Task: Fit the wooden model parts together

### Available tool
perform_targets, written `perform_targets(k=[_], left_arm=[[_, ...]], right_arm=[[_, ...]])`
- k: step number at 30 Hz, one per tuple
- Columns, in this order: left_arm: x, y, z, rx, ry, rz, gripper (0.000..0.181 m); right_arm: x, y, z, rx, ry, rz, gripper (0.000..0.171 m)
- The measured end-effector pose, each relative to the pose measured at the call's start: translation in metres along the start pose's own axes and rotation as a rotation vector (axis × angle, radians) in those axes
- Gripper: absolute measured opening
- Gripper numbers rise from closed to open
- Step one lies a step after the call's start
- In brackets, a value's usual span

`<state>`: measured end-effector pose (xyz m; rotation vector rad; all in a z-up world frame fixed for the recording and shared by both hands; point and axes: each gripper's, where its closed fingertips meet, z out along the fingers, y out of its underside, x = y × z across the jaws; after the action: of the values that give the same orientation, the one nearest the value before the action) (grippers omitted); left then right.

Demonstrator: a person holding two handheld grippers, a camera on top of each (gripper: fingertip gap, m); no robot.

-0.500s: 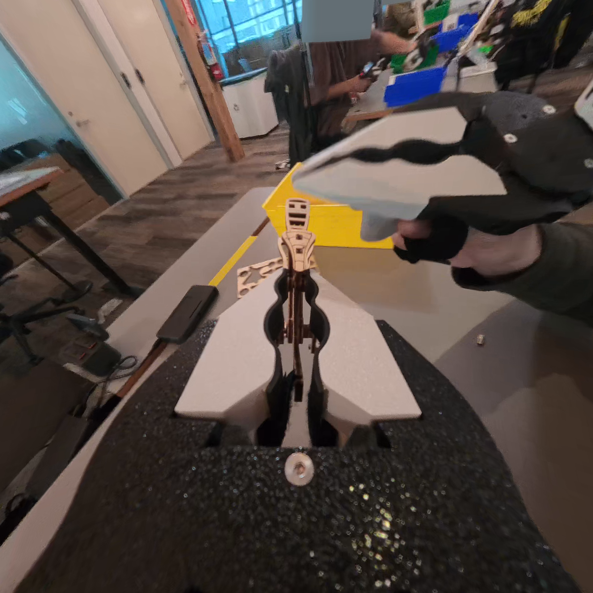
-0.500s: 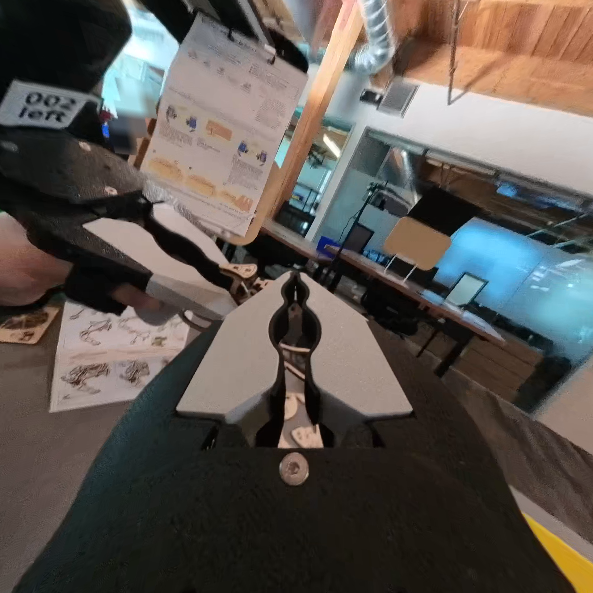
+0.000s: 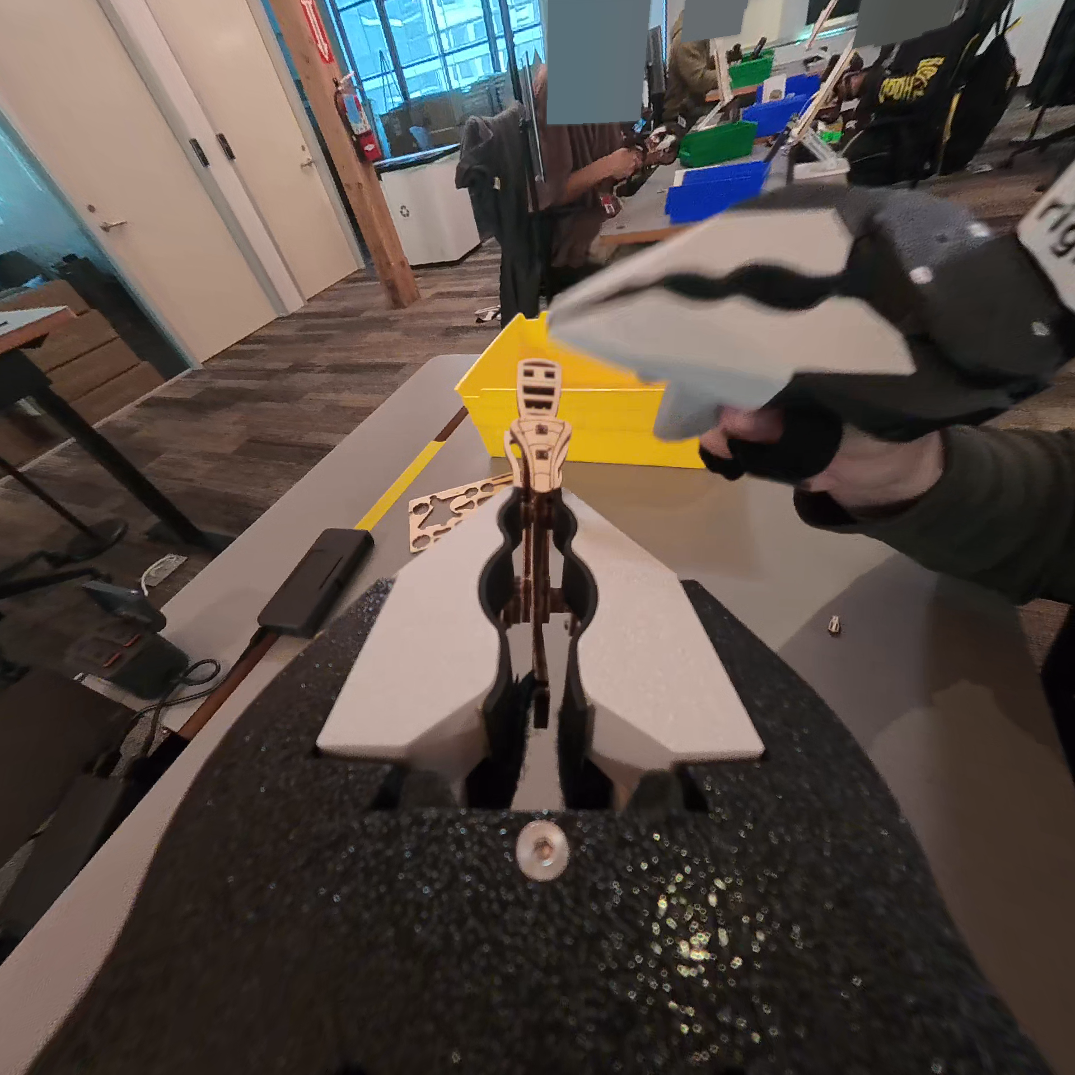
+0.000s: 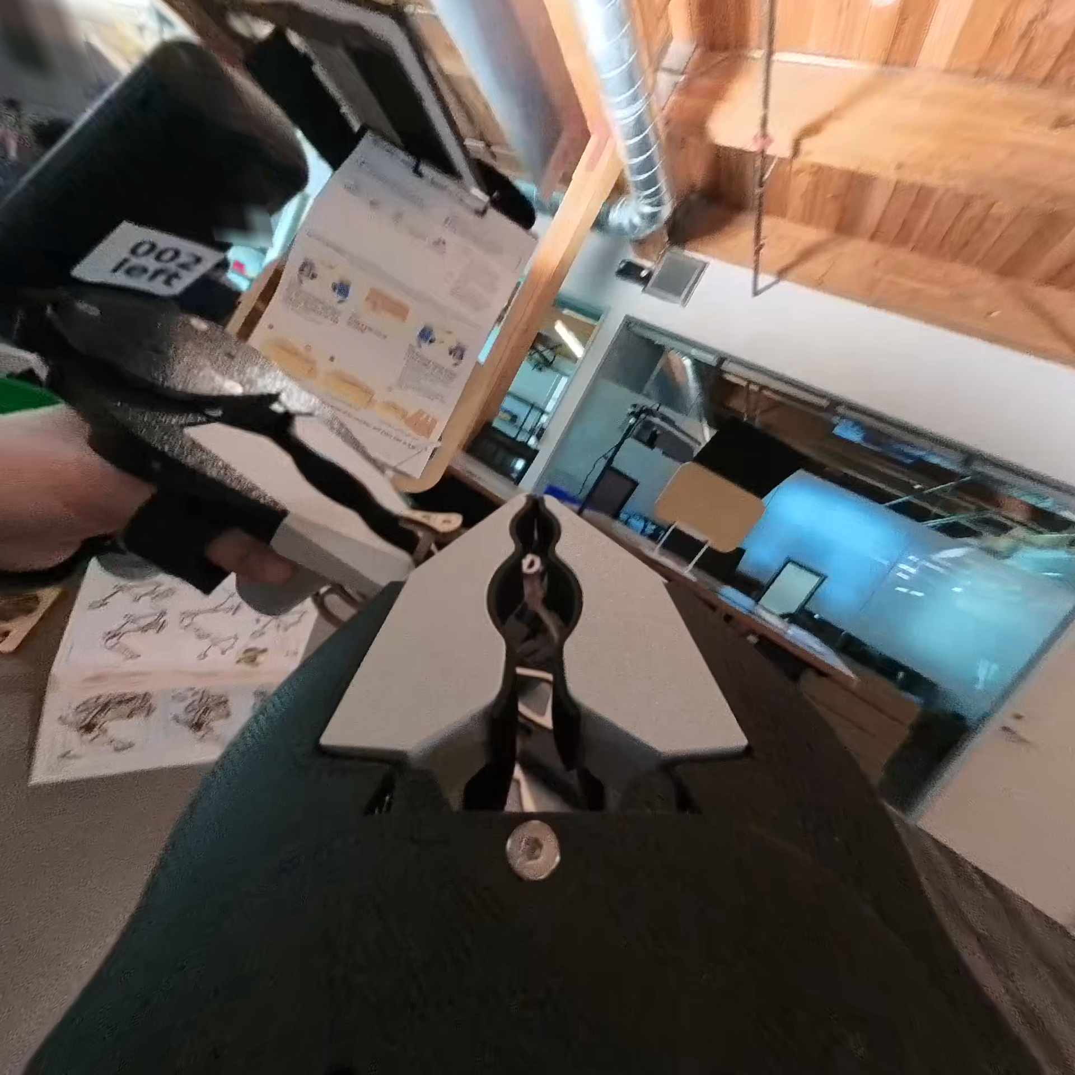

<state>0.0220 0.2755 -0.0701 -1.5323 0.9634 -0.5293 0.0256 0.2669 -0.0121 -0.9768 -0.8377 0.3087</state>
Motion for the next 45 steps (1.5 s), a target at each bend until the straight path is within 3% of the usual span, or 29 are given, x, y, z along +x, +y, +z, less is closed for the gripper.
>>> perform_targets(k=[2, 5, 9, 12, 14, 16, 19, 24, 27, 32, 35, 38, 42, 45], left_arm=[[-0.005, 0.005, 0.001, -0.034, -0.033, 0.026, 0.007], [0.002, 0.001, 0.001, -0.005, 0.01, -0.001, 0.007], [-0.004, 0.009, 0.005, -0.044, -0.033, 0.036, 0.006], [0.017, 0.022, 0.016, -0.086, 0.11, -0.038, 0.006], [0.029, 0.048, 0.032, -0.159, 0.176, -0.036, 0.007], [0.048, 0.083, 0.054, -0.235, 0.284, -0.047, 0.007], [0.067, 0.131, 0.078, -0.34, 0.403, -0.047, 0.007], [0.084, 0.162, 0.09, -0.401, 0.499, -0.091, 0.007], [0.087, 0.166, 0.09, -0.413, 0.501, -0.07, 0.007], [0.087, 0.167, 0.09, -0.42, 0.502, -0.077, 0.007], [0.087, 0.167, 0.09, -0.423, 0.497, -0.073, 0.007], [0.087, 0.17, 0.09, -0.442, 0.486, -0.05, 0.007], [0.088, 0.168, 0.091, -0.423, 0.487, -0.044, 0.007], [0.089, 0.165, 0.09, -0.409, 0.505, -0.074, 0.007]], right_arm=[[-0.005, 0.018, 0.005, -0.084, -0.047, 0.055, 0.0], [0.007, -0.006, -0.004, 0.04, 0.054, -0.019, 0.0], [0.0, 0.022, 0.007, -0.1, -0.034, 0.051, 0.0], [0.03, 0.0, -0.008, -0.008, 0.062, 0.003, 0.0], [0.039, 0.001, -0.022, 0.011, 0.029, 0.083, 0.0], [0.033, 0.022, -0.037, -0.021, -0.062, 0.155, 0.0], [0.019, 0.07, -0.066, -0.082, -0.162, 0.092, 0.0], [-0.014, 0.135, -0.102, -0.181, -0.362, 0.106, 0.0], [-0.03, 0.156, -0.11, -0.276, -0.499, 0.205, 0.0], [-0.034, 0.178, -0.113, -0.356, -0.54, 0.287, 0.0], [-0.035, 0.171, -0.11, -0.312, -0.526, 0.311, 0.0], [-0.053, 0.193, -0.118, -0.445, -0.614, 0.297, 0.0], [-0.02, 0.146, -0.108, -0.183, -0.478, 0.376, 0.0], [-0.04, 0.188, -0.117, -0.376, -0.572, 0.36, 0.0]])
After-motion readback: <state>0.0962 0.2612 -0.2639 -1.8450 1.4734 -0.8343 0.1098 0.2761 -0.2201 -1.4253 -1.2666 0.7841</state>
